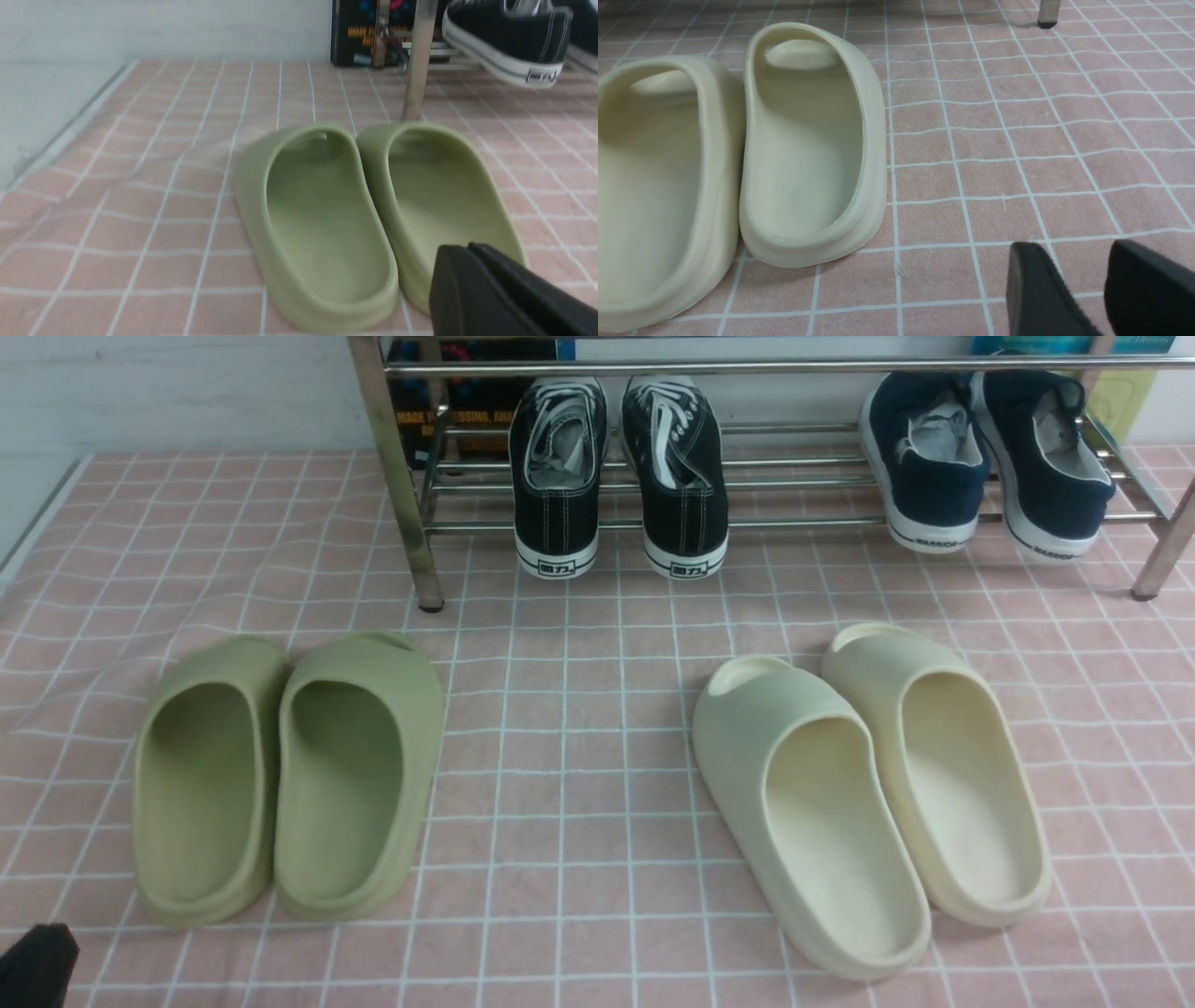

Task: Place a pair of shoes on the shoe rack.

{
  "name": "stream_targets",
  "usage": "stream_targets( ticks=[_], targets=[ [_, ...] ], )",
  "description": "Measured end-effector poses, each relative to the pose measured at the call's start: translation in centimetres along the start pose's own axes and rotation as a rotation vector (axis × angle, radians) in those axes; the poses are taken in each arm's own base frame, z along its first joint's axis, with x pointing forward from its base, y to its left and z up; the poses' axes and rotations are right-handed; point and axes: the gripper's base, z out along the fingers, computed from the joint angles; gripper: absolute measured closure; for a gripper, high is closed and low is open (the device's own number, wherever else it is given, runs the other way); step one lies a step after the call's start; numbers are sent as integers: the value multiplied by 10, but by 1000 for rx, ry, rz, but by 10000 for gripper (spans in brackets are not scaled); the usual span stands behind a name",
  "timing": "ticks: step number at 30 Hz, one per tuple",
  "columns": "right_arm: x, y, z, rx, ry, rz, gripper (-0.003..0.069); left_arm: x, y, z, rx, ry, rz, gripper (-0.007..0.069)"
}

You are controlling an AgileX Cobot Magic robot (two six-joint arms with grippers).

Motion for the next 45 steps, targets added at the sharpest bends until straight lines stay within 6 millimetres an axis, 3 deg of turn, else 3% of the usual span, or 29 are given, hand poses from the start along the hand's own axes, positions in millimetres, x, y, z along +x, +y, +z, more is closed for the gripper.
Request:
stream_targets(
  ticks=[4,7,45],
  targets=[
    [0,0,0,0,0,1,419,12,-2,-1,16,141,-21,606],
    [0,0,0,0,0,1,419,13,-2,-1,24,151,-12,606],
    [0,0,0,0,0,1,419,13,-3,-2,29,157,1,591]
  ],
)
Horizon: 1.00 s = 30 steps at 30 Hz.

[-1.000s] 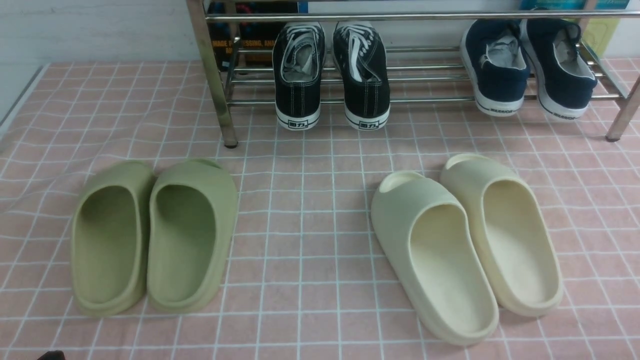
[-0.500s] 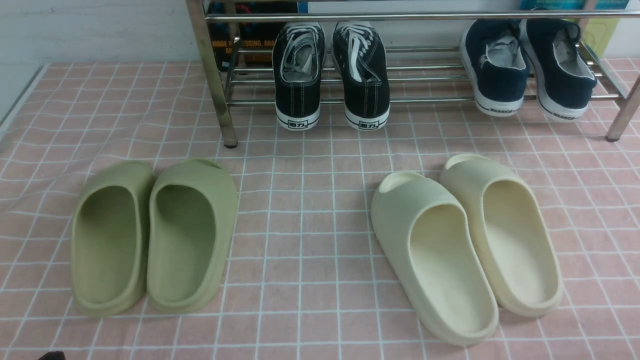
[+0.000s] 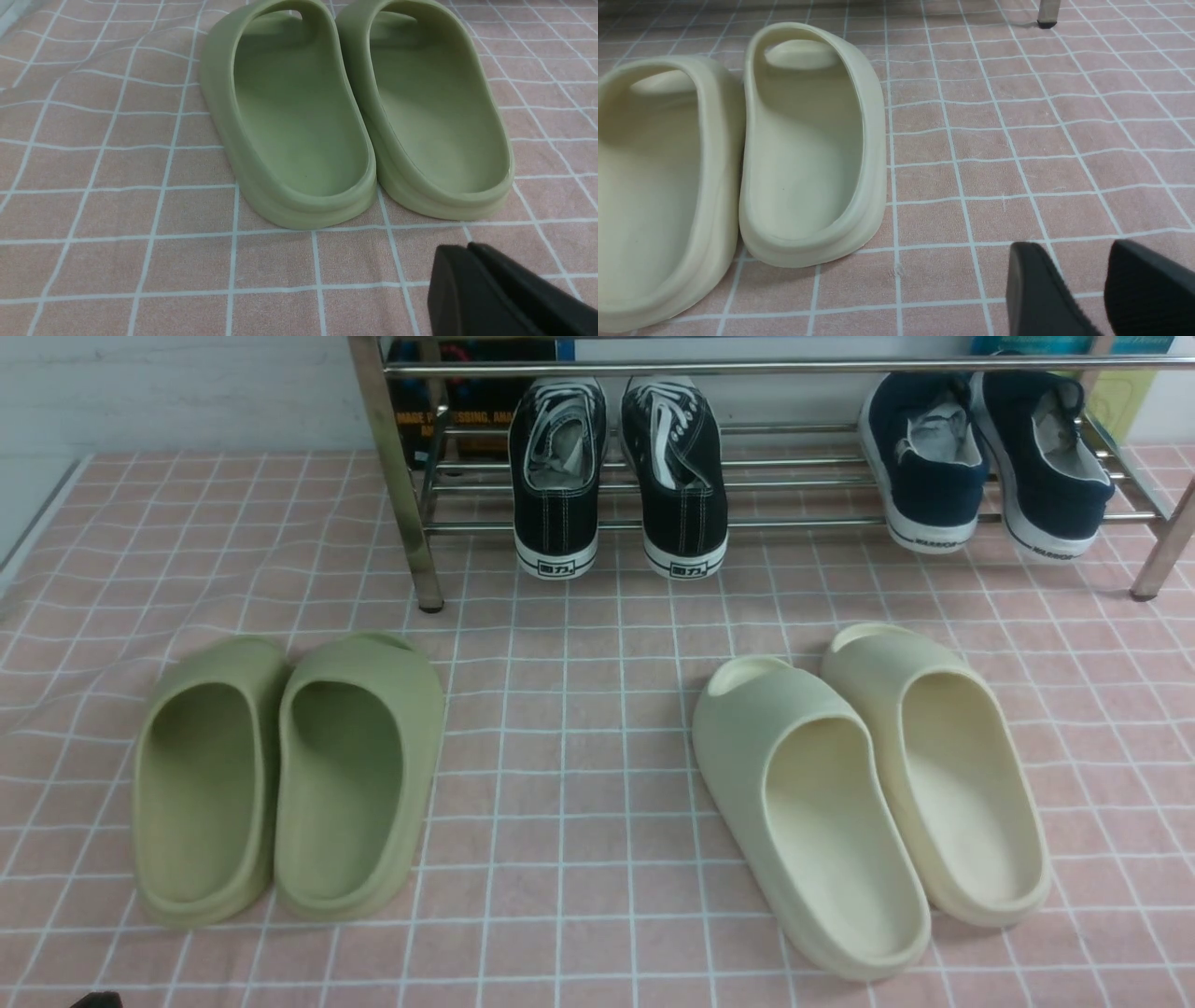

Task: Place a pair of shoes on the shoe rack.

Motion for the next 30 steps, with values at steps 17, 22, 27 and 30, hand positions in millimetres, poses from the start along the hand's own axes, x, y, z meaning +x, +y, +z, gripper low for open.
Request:
stream_targets(
  ticks=[17,22,27,30],
  targets=[
    [0,0,0,0,0,0,419,0,0,0,0,0,0,582],
    [0,0,0,0,0,-1,419,0,0,0,0,0,0,575],
    [0,0,0,0,0,-1,419,0,0,0,0,0,0,570],
    [0,0,0,0,0,-1,419,0,0,0,0,0,0,568]
  ],
)
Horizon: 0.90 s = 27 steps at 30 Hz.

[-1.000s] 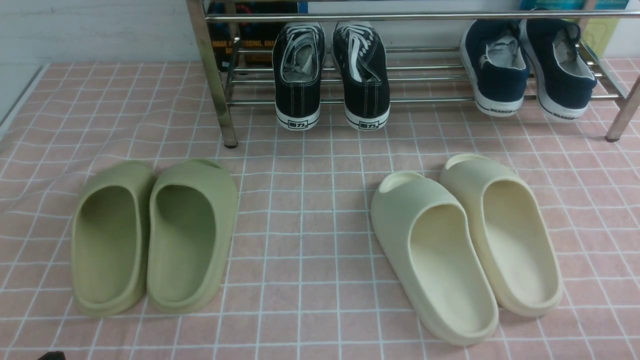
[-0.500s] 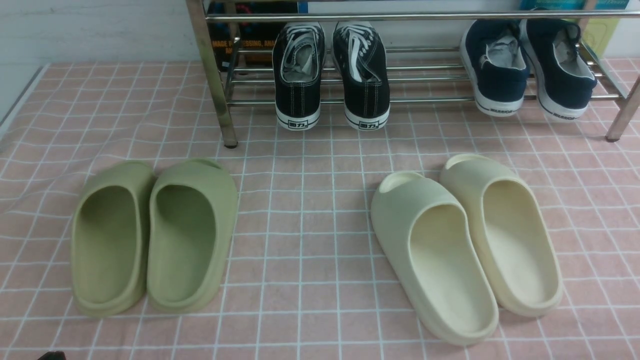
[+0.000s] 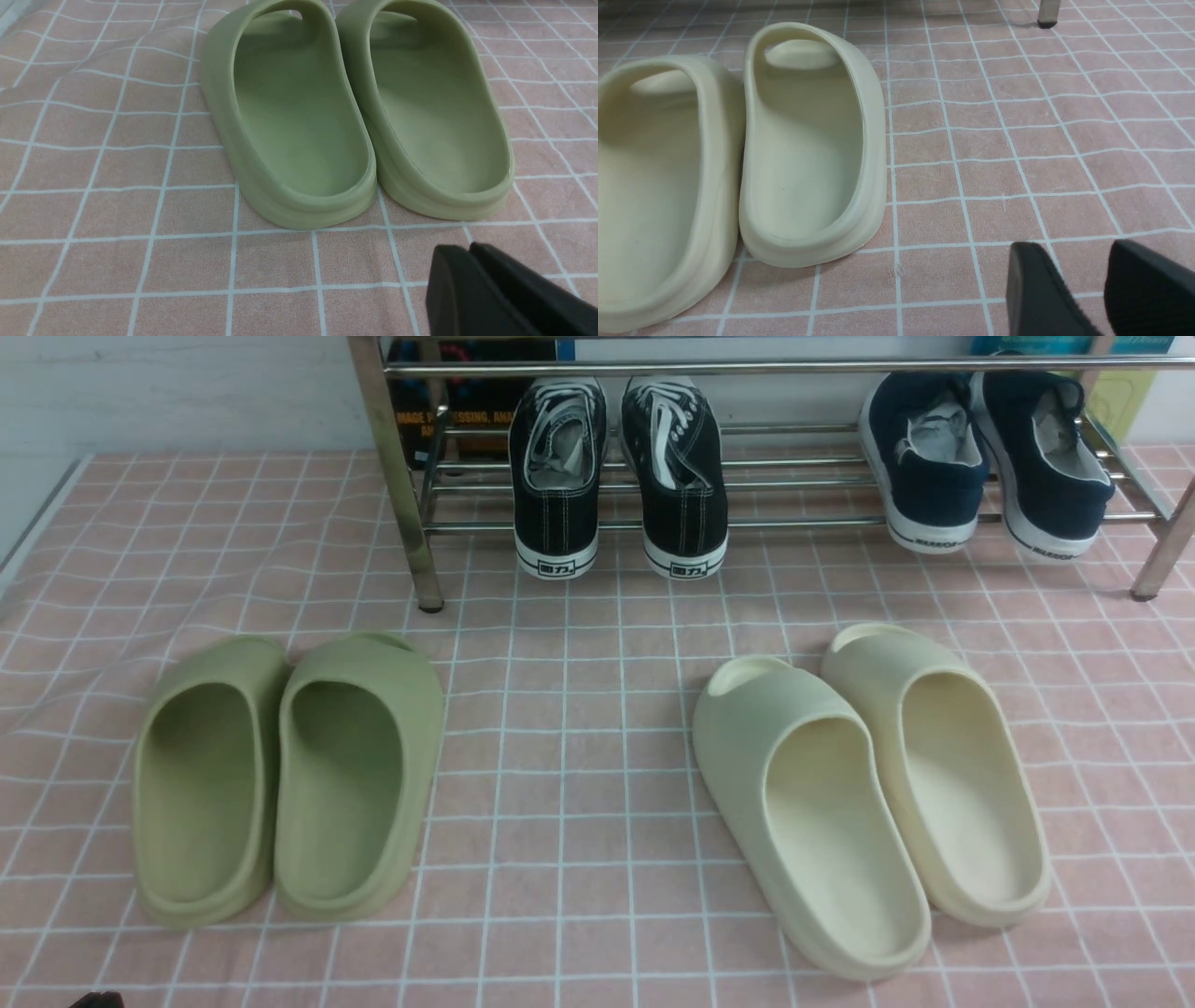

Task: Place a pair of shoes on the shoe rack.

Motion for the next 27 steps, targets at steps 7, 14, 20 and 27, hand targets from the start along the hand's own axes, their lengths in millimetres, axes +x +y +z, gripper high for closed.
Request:
stream_targets(
  ticks=[7,14,20,27],
  targets=[
    [0,0,0,0,0,0,419,0,0,0,0,0,0,558],
    [0,0,0,0,0,0,419,0,0,0,0,0,0,551],
    [0,0,0,0,0,1,419,0,0,0,0,0,0,547],
    [0,0,0,0,0,2,419,0,0,0,0,0,1,537]
  ],
)
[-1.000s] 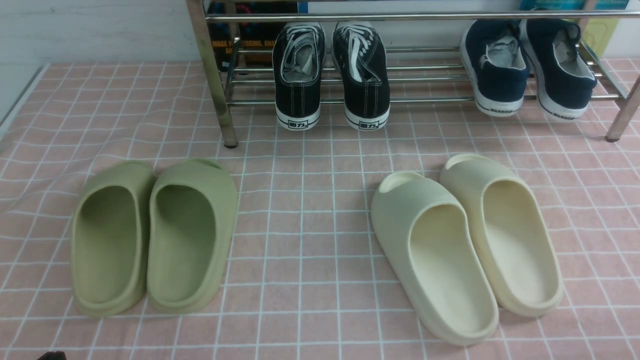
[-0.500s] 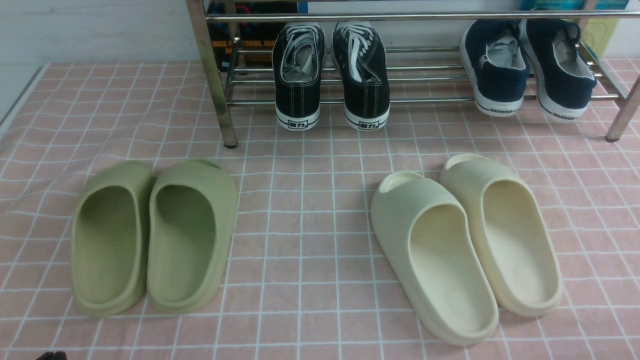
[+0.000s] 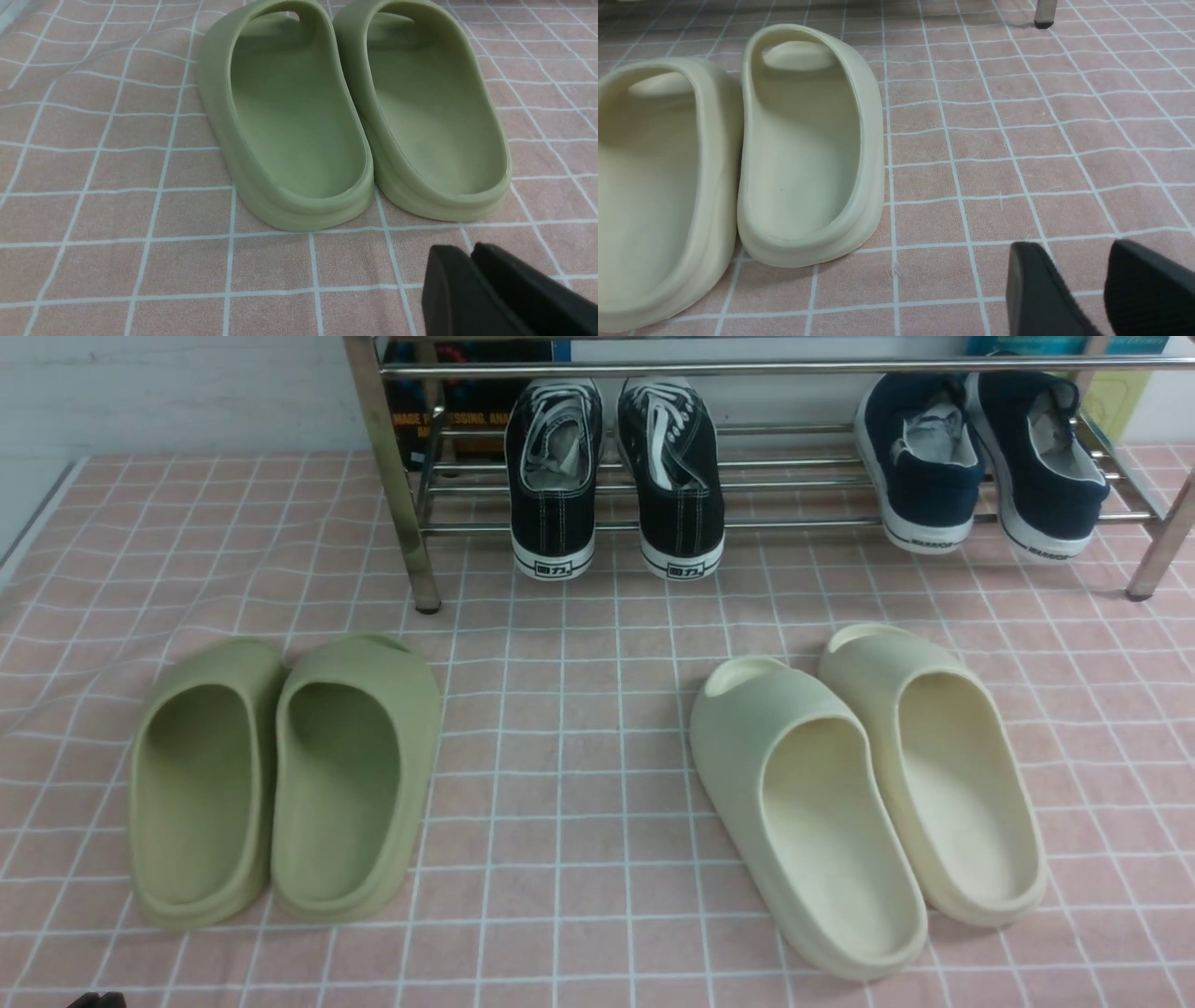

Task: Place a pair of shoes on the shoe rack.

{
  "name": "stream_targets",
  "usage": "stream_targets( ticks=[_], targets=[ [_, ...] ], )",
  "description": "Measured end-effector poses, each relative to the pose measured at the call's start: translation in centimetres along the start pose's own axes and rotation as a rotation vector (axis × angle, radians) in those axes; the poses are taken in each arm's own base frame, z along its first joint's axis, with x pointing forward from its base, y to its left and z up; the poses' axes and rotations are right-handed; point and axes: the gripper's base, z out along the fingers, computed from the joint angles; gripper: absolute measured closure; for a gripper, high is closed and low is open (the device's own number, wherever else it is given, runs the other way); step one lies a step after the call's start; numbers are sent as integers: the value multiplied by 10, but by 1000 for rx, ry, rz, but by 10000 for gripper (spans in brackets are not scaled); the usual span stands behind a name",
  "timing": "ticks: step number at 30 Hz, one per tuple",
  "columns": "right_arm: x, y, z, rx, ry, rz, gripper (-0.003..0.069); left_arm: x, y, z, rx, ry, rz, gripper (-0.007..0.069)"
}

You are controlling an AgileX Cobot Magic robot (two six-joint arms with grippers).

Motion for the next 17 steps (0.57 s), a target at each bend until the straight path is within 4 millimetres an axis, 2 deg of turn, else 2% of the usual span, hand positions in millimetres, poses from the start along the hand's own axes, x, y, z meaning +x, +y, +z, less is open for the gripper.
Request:
stream_targets(
  ticks=[17],
  targets=[
    [0,0,0,0,0,0,419,0,0,0,0,0,0,527]
  ],
)
